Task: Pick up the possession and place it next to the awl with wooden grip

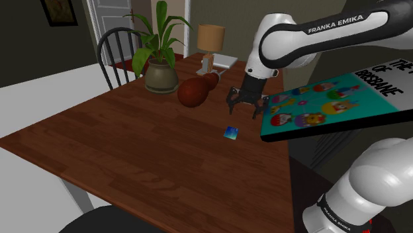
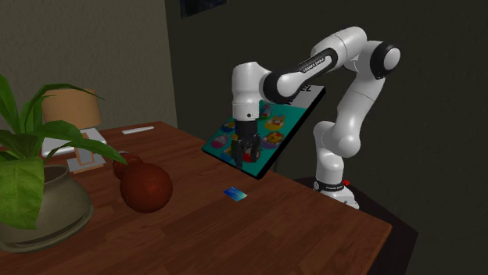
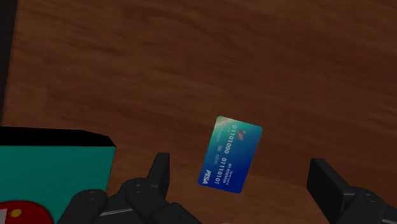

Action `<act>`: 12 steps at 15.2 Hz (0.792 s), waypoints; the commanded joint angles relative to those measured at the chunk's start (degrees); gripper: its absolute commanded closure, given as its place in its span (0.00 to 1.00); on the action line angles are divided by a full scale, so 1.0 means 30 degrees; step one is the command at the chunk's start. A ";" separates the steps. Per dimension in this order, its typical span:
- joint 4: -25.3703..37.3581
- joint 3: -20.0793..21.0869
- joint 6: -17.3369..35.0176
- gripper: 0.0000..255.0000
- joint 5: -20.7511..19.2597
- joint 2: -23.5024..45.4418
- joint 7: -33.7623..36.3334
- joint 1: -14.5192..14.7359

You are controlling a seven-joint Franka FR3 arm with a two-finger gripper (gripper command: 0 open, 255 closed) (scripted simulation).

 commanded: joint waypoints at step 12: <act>-0.0858 0.1752 0.4885 0.00 0.0620 0.4984 0.4901 -0.0632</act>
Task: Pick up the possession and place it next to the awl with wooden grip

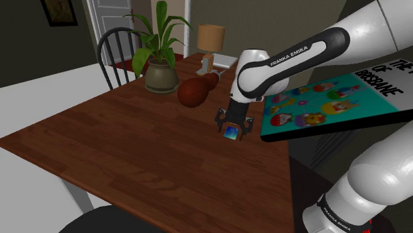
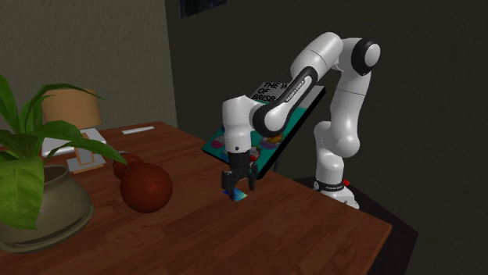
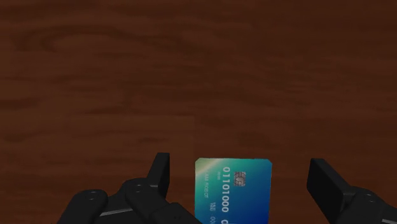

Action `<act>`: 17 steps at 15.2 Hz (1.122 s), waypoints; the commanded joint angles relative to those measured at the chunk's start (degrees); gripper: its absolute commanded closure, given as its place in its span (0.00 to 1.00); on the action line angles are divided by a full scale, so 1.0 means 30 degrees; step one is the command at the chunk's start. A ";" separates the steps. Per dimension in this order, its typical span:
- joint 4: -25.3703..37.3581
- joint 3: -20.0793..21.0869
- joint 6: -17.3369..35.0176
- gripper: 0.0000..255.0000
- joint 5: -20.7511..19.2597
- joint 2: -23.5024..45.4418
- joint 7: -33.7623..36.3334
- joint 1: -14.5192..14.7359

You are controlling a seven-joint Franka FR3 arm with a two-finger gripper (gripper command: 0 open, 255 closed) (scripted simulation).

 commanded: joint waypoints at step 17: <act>-0.0225 0.0065 0.0495 1.00 0.0032 0.0257 -0.0006 0.0026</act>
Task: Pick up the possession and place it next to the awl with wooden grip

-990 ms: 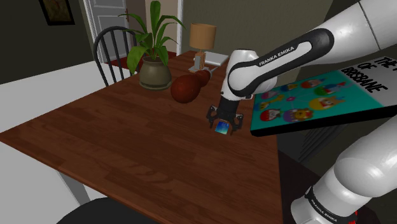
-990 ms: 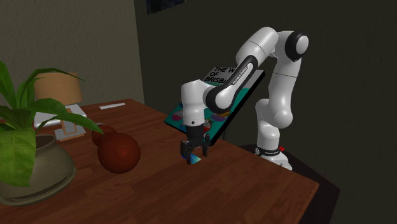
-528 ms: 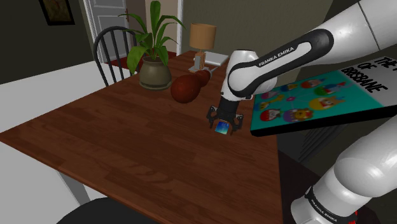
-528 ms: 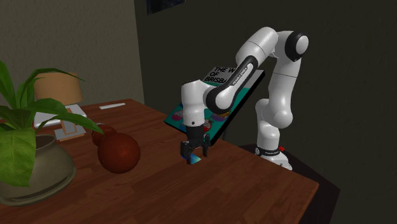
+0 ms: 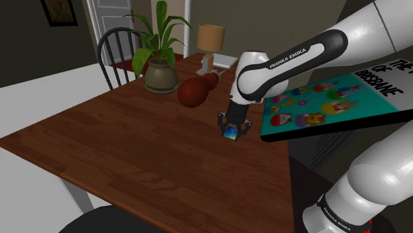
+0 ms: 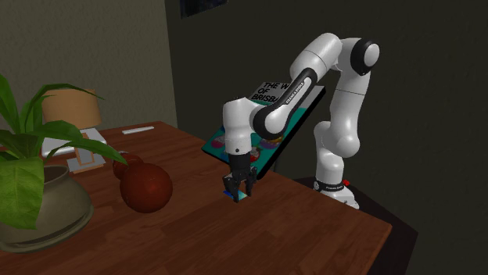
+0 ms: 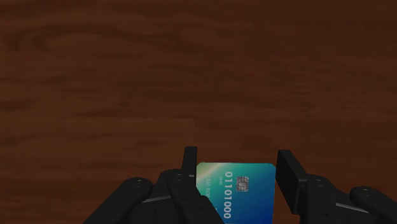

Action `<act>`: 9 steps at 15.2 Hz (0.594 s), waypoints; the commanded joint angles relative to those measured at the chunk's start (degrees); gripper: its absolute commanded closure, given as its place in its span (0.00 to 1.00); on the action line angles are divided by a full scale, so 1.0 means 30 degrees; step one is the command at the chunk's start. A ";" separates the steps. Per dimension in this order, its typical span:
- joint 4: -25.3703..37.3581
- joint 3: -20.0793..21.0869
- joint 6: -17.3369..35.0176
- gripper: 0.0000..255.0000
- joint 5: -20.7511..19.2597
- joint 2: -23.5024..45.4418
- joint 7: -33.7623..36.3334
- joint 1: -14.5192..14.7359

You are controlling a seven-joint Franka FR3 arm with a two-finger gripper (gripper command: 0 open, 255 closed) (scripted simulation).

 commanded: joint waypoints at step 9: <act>0.0758 -0.0207 -0.2004 1.00 -0.0006 -0.1223 0.0124 -0.0004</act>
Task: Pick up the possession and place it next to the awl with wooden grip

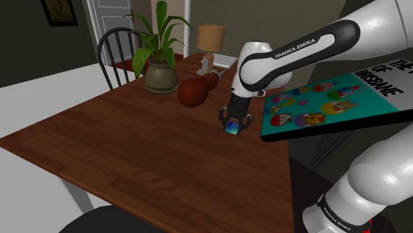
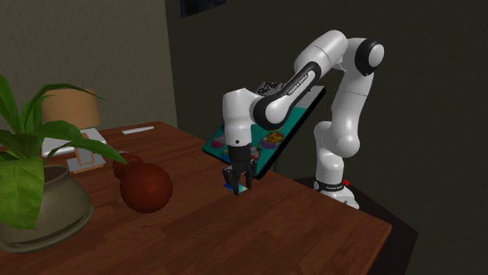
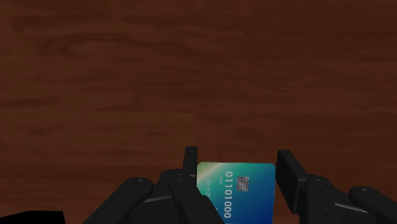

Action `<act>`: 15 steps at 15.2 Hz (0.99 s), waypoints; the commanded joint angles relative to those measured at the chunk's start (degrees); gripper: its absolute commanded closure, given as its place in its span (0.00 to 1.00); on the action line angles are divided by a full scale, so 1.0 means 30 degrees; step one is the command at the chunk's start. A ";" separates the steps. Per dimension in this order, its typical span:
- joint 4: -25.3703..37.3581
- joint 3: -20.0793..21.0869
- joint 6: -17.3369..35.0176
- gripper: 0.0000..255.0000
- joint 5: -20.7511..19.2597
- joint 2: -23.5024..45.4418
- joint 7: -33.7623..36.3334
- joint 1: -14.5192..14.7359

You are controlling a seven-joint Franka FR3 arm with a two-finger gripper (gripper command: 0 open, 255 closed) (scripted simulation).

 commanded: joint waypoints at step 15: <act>0.2517 -0.0530 -0.4521 1.00 -0.0246 -0.2030 0.0420 -0.0085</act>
